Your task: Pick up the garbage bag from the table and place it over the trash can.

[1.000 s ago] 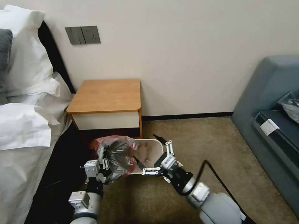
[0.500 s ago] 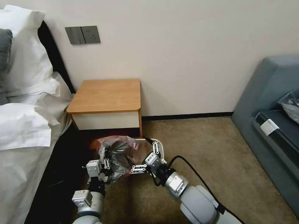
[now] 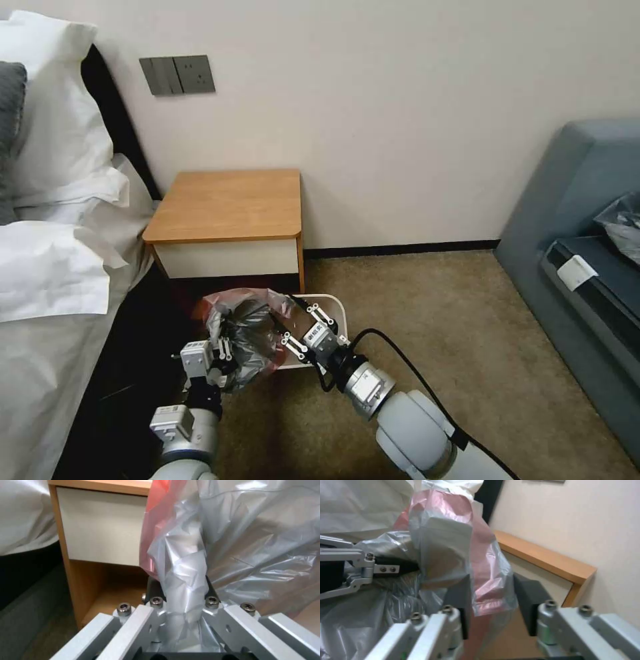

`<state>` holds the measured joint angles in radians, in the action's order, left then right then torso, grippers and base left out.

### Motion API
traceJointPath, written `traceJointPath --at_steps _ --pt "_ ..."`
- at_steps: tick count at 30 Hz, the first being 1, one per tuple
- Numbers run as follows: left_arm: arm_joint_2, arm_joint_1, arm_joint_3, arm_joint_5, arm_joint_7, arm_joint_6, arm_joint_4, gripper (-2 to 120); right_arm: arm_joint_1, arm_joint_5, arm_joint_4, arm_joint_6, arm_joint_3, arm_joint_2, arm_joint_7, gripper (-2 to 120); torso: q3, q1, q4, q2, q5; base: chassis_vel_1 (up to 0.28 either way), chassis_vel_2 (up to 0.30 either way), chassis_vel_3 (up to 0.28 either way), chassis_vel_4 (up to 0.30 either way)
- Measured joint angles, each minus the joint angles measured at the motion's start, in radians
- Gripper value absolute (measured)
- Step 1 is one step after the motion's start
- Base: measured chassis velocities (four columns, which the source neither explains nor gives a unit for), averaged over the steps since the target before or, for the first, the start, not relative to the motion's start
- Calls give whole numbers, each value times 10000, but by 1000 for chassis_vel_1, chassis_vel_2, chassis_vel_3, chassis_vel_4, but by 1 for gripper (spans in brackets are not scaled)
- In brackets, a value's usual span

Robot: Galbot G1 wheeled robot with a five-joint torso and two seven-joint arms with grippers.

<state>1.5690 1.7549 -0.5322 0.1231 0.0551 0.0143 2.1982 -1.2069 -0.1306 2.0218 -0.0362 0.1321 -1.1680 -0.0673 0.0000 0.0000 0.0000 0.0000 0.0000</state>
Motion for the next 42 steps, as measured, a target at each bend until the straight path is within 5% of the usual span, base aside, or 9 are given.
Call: traceJointPath --at_steps 11,24,34,42 --pt "22 12 5 -39 10 -48 0 7 -81 0 65 46 -91 -17 -26 0 0 0 0 0 0 0 0 0 0" --pt "-134 236 103 -590 -244 -421 -93 7 627 372 108 -204 -227 93 -15 0 0 0 1 0 1 0 0 0 0" --pt "-361 391 -147 -1505 -1297 -2417 -453 7 2000 1282 -426 -779 -315 796 87 0 1 0 0 0 1 0 0 0 0" --pt "-336 305 -335 -1488 -1862 -3197 -505 7 2471 1834 -557 -1102 -328 1420 99 0 0 -1 -1 -1 1 0 0 0 0"
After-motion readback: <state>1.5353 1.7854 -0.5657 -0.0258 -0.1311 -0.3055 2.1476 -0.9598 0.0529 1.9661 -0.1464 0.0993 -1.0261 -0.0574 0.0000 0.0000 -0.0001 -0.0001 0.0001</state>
